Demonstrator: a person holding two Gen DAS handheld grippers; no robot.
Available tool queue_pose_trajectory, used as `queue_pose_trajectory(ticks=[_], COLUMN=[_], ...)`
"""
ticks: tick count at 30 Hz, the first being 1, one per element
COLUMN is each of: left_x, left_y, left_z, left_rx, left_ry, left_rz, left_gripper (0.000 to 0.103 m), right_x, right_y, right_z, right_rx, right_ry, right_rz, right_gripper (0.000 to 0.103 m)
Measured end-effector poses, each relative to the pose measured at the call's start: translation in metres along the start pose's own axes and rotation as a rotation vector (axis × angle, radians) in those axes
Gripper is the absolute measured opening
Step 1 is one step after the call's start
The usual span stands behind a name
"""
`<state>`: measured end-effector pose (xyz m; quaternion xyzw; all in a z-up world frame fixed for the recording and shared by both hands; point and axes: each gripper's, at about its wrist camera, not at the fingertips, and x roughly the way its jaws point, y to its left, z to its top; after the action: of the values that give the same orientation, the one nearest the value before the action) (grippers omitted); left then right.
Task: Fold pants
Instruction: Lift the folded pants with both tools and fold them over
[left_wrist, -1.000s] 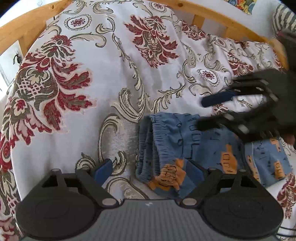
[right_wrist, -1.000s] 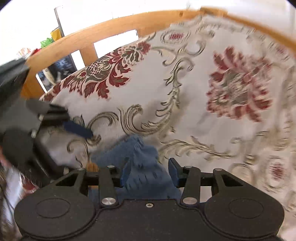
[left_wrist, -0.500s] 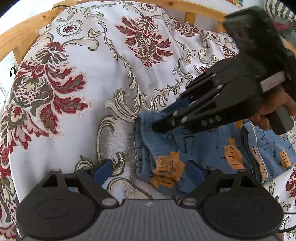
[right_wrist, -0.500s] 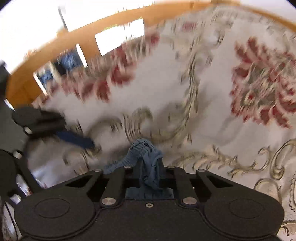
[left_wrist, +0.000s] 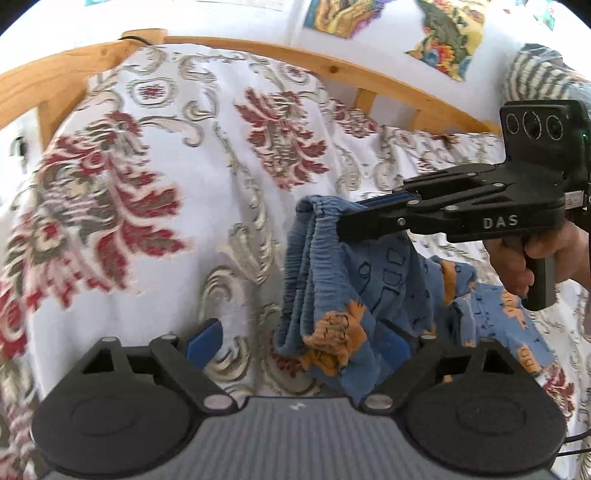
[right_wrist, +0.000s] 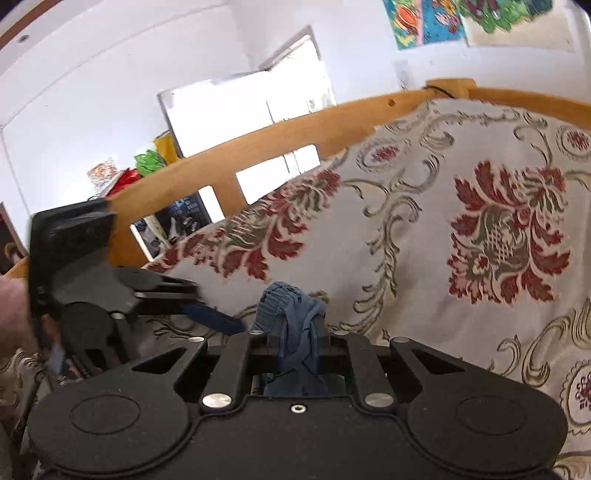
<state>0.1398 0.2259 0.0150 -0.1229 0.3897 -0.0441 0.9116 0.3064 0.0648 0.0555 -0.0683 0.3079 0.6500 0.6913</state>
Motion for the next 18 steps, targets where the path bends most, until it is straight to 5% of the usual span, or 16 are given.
queue_pose_trajectory(ticks=[7,9,11,12,15,18], left_x=[0.018,0.024,0.03,0.031,0.023,0.015], left_y=[0.008,0.011,0.014,0.015,0.02,0.021], left_z=[0.019,0.02,0.019,0.018,0.019,0.02], left_rx=[-0.004,-0.025,-0.046,-0.052,-0.073,-0.086], left_ry=[0.013,0.046,0.104,0.127,0.171,0.18], left_rz=[-0.172,-0.212,-0.222,-0.204,-0.163,-0.139], left_gripper=[0.096,0.081,0.036,0.025,0.021,0.019], right_x=[-0.012,-0.011,-0.007,-0.004,0.005,0.022], right_y=[0.001,0.0,0.0,0.0,-0.001,-0.004], right_z=[0.001,0.001,0.0,-0.001,-0.005,-0.01], right_rx=[-0.009,-0.01,-0.01,-0.01,0.004,0.017], right_ry=[-0.023,-0.023,-0.014,-0.011,-0.017,0.008], right_rz=[0.017,0.015,0.01,0.005,-0.011,-0.136], right_gripper=[0.013,0.013,0.013,0.013,0.014,0.018])
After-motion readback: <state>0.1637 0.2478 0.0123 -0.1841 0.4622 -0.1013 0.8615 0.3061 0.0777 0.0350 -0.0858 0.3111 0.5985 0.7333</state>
